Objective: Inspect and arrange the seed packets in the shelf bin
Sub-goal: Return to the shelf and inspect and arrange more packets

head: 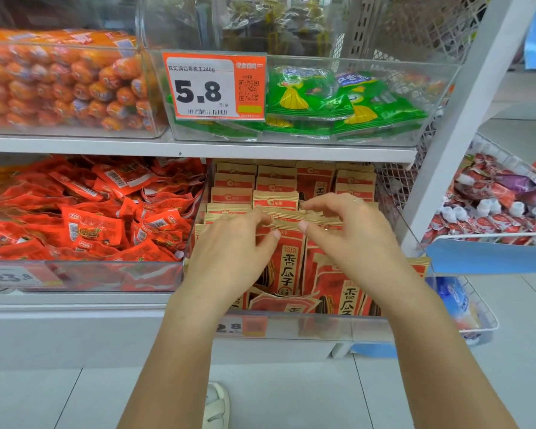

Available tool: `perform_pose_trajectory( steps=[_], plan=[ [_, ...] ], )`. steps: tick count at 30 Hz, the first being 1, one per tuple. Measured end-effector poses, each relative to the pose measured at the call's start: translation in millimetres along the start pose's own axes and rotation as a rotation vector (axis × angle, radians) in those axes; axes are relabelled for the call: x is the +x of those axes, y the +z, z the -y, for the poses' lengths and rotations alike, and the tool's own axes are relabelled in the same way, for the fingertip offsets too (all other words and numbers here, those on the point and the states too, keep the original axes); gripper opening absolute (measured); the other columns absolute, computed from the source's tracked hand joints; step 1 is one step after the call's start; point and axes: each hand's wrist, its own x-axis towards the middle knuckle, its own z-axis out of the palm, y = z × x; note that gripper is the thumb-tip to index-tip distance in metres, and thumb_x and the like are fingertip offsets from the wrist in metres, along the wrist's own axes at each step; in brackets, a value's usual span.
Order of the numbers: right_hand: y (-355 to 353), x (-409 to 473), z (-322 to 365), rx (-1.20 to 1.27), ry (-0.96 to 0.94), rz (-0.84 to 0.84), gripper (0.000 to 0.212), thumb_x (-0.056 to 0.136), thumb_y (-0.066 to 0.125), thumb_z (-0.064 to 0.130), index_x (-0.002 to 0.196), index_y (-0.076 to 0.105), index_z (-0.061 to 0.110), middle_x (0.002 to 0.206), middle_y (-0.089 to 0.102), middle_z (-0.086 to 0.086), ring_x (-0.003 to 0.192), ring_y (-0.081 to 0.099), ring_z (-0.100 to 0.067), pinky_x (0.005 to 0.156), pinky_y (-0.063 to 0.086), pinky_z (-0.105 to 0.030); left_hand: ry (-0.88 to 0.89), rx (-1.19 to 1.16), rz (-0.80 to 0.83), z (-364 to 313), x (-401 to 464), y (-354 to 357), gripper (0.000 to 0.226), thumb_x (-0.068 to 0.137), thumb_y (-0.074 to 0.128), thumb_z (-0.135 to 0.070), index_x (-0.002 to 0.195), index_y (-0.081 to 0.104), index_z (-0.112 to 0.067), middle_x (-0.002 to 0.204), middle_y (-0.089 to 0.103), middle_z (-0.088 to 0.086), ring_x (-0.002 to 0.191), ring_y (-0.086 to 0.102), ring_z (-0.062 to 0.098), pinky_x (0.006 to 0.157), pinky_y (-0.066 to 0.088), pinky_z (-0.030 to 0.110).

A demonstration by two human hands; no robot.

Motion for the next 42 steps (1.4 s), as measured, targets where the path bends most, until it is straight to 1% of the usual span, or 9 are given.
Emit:
perform_pose_trajectory(
  steps=[3,8,12,18,26,30,33,37,42],
  plan=[
    [-14.6,-20.0,7.0,0.051,0.004,0.205,0.022,0.076,0.071,0.055,0.093,0.066,0.042,0.100,0.061,0.026,0.102,0.055,0.001,0.088,0.044,-0.026,0.000,-0.104,-0.011,6.4,-3.1,-10.4,0.033,0.096,0.052,-0.046,0.124,0.062,-0.031,0.120,0.067,-0.011,0.113,0.060,0.013,0.096,0.049,0.041],
    [-4.2,-35.8,8.2,-0.224,-0.076,0.449,0.046,0.074,0.071,0.061,0.114,0.067,0.040,0.138,0.050,0.016,0.131,0.038,-0.007,0.109,0.034,-0.031,-0.044,-0.166,-0.037,14.7,-7.2,-19.8,0.028,0.096,0.054,-0.041,0.121,0.063,-0.031,0.106,0.065,-0.018,0.107,0.061,0.008,0.092,0.051,0.036],
    [8.0,-34.0,3.0,-0.281,-0.137,0.367,0.030,0.087,0.067,0.045,0.115,0.069,0.037,0.147,0.043,0.013,0.140,0.026,-0.007,0.109,0.023,-0.025,-0.019,-0.125,-0.015,18.2,-6.0,-16.5,0.029,0.097,0.053,-0.041,0.122,0.063,-0.030,0.110,0.065,-0.018,0.108,0.060,0.007,0.091,0.048,0.031],
    [12.9,-25.2,0.1,-0.228,-0.189,0.185,0.015,0.094,0.060,0.035,0.097,0.072,0.026,0.126,0.058,0.015,0.123,0.043,-0.008,0.085,0.030,-0.020,0.023,-0.239,-0.009,20.6,-3.7,-12.8,0.027,0.096,0.052,-0.042,0.117,0.066,-0.031,0.107,0.067,-0.019,0.103,0.060,-0.001,0.086,0.048,0.026],
    [-4.4,-28.2,3.1,0.392,-0.160,-0.290,0.005,0.097,0.053,0.031,0.094,0.055,0.034,0.084,0.064,0.011,0.075,0.060,-0.012,0.068,0.049,-0.040,0.070,-0.723,-0.054,11.2,-7.1,-16.0,0.041,0.098,0.034,-0.054,0.109,0.069,-0.035,0.102,0.072,-0.022,0.106,0.062,-0.007,0.091,0.043,0.021],
    [-18.5,-25.5,6.9,0.720,-0.063,-0.415,0.009,0.097,0.060,0.017,0.094,0.057,0.026,0.074,0.066,0.011,0.071,0.065,-0.013,0.069,0.056,-0.042,0.148,-0.871,0.099,-3.3,-10.2,-17.8,0.029,0.087,0.054,-0.043,0.109,0.068,-0.030,0.103,0.073,-0.018,0.099,0.067,-0.002,0.080,0.049,0.011],
    [-26.6,-25.2,7.1,0.961,0.026,-0.465,0.016,0.094,0.061,0.007,0.096,0.055,0.022,0.076,0.072,0.007,0.072,0.068,-0.013,0.067,0.057,-0.036,0.135,-0.868,0.163,-7.5,-8.9,-10.9,0.030,0.083,0.070,-0.040,0.110,0.068,-0.027,0.101,0.075,-0.010,0.096,0.071,0.009,0.083,0.054,0.024],
    [-32.8,-23.8,4.7,1.145,0.143,-0.435,0.021,0.095,0.058,0.013,0.112,0.056,0.025,0.083,0.070,0.005,0.070,0.067,-0.007,0.059,0.054,-0.022,0.075,-0.962,0.172,-15.5,-9.6,-5.4,0.035,0.076,0.072,-0.038,0.106,0.069,-0.019,0.094,0.077,0.000,0.087,0.074,0.017,0.082,0.053,0.032],
    [-34.4,-20.8,0.2,1.103,0.216,-0.148,0.035,0.080,0.060,0.037,0.109,0.065,0.019,0.090,0.073,0.004,0.074,0.068,-0.006,0.067,0.049,-0.026,0.029,-1.132,0.144,-22.9,-10.0,-6.9,0.029,0.078,0.065,-0.030,0.103,0.068,-0.014,0.087,0.077,0.004,0.075,0.073,0.013,0.062,0.051,0.018]
  ],
)
